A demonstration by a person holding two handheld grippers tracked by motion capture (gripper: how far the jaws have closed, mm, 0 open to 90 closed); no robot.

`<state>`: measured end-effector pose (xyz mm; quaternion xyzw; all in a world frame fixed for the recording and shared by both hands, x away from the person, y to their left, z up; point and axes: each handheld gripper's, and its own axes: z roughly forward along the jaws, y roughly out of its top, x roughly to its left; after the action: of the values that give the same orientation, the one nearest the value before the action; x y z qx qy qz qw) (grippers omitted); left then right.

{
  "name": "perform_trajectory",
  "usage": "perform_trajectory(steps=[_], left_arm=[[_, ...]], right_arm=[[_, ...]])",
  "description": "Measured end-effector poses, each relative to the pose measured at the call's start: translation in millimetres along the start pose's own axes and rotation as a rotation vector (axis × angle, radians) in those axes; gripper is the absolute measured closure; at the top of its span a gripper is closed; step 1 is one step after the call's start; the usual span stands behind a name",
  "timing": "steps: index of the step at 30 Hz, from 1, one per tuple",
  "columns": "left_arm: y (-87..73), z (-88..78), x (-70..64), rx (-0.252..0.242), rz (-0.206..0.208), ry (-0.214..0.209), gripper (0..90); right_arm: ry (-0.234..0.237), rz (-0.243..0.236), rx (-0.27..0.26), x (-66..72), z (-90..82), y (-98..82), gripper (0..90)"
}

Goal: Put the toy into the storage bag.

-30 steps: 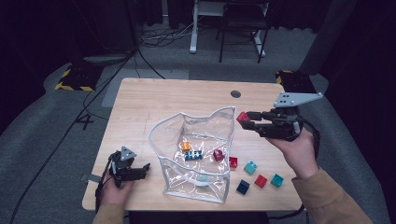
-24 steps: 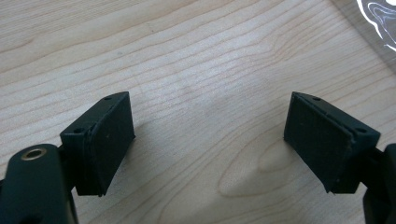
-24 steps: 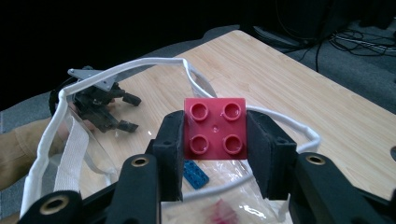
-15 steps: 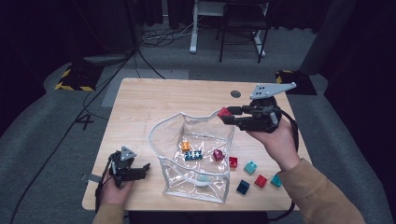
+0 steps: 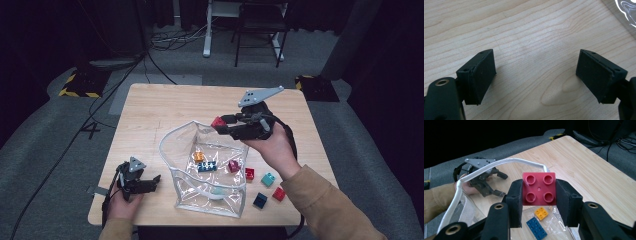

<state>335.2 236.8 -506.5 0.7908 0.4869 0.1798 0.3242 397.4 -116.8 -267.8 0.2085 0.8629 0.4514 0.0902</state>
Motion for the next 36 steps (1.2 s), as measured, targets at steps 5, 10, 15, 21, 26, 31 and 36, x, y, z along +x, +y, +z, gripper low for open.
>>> perform_trajectory(steps=[5, 10, 15, 21, 26, 31, 36], left_arm=[[0.0, 0.0, 0.0, 0.000, 0.000, 0.000, 16.4], [0.0, 0.0, 0.0, 0.000, 0.000, -0.001, 16.3], [0.0, 0.0, 0.0, 0.000, 0.000, 0.000, 16.4], [-0.1, -0.1, 0.1, 0.000, 0.001, -0.002, 16.3], [-0.1, -0.1, 0.2, 0.000, 0.001, -0.002, 16.4], [-0.1, -0.1, 0.2, 0.000, 0.001, -0.002, 16.4], [-0.1, -0.1, 0.2, 0.000, 0.001, -0.002, 16.4]], right_arm=[[0.007, -0.010, 0.021, 2.5, 15.1, 1.4, 59.3], [0.023, -0.043, 0.046, 5.7, 29.6, -0.8, 59.3], [0.031, -0.042, 0.106, 8.2, 44.0, -5.2, 59.2], [0.040, -0.060, 0.189, 15.1, 63.4, -16.5, 59.3], [0.045, -0.096, 0.245, 22.6, 71.3, -19.9, 59.2], [0.052, -0.094, 0.303, 24.4, 74.6, -21.2, 59.2], [0.063, -0.090, 0.346, 24.3, 77.4, -23.2, 58.6]])
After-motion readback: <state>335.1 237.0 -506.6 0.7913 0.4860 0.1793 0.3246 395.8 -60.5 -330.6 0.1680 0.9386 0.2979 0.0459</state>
